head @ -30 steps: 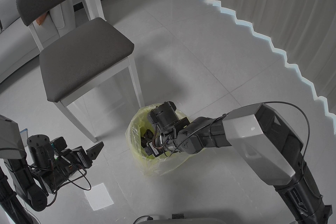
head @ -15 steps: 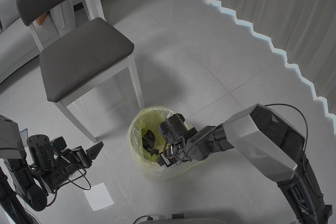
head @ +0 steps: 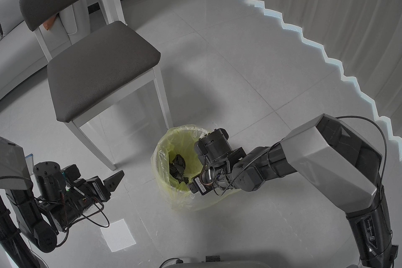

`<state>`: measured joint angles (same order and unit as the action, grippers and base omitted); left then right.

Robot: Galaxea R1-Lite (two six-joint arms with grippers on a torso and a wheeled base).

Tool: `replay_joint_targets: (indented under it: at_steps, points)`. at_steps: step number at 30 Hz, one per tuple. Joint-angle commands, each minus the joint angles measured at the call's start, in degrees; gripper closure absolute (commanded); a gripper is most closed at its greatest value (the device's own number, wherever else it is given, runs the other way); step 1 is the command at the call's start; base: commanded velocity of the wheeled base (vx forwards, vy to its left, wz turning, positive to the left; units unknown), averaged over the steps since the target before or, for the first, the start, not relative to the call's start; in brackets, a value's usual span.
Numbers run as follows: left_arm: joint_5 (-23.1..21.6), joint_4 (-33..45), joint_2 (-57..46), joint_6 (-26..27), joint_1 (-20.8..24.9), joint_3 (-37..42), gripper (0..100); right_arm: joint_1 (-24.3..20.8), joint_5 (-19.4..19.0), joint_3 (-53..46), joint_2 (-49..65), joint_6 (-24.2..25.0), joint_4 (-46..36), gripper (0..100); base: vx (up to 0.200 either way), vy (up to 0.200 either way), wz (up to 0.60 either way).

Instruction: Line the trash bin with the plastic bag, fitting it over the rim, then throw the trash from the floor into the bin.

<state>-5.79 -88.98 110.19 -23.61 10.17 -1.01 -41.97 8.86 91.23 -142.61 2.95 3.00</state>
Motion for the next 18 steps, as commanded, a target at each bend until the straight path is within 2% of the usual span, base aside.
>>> replay_joint_targets:
  at_steps: [1, 9, 18]
  points:
    - [0.0, -1.0, 0.2, 0.0, -0.1, 0.3, 0, 0.2, 0.0, -1.5, 2.2, 0.0, 0.0, 0, 0.0, 0.0, 0.0]
    - [0.0, -1.0, 0.3, 0.0, 0.1, -0.3, 0, 0.8, 0.0, -6.2, 4.0, 0.1, 0.1, 0, 0.0, 0.0, 0.0]
    - [0.0, -1.0, -0.3, 0.1, 0.3, -0.4, 0, 3.1, -1.1, -5.5, 0.9, 0.1, 0.2, 0, 0.0, 0.0, 0.0]
